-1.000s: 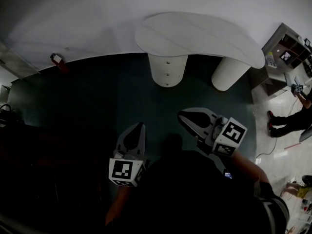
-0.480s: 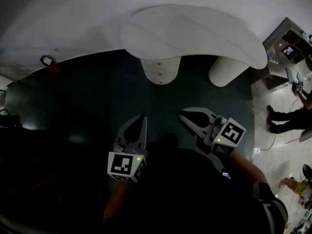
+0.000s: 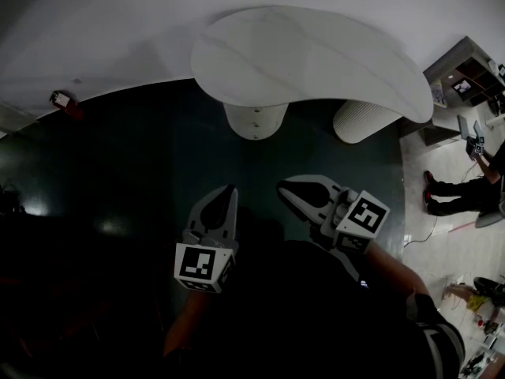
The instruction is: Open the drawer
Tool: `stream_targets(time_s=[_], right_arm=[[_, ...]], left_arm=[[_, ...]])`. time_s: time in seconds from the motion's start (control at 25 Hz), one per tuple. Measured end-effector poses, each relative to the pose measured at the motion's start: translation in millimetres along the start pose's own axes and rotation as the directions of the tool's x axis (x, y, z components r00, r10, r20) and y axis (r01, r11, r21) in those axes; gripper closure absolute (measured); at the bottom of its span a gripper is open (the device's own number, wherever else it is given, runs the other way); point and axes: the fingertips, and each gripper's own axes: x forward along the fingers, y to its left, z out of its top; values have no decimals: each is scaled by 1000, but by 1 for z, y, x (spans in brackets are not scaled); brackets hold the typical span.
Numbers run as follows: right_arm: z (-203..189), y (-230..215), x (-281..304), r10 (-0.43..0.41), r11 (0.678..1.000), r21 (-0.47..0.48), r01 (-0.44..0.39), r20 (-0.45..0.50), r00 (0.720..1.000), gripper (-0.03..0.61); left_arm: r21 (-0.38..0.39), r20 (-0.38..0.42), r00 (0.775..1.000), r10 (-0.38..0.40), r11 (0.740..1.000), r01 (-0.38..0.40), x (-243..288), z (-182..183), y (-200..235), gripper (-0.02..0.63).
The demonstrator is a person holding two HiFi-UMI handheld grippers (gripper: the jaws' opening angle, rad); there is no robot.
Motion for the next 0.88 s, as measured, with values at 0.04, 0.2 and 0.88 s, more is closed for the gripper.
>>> stream_targets(time_s=[0.04,0.2,0.88], right_arm=[[2,-2,12,0,1000,2,0,-11,1000,561],[-1,-10,62,12,1000,-3,-13,-73,997,561],[-34,-113,137,83,996,45,-76,-182,980,560]], left_arm=[[2,-1,1000,-4,1000,4,2,2,12,603],[-8,-1,1000,-11,1000,11,10,4,57,603],[-132,-76,997,19,991,-29,116,-46,117,603]])
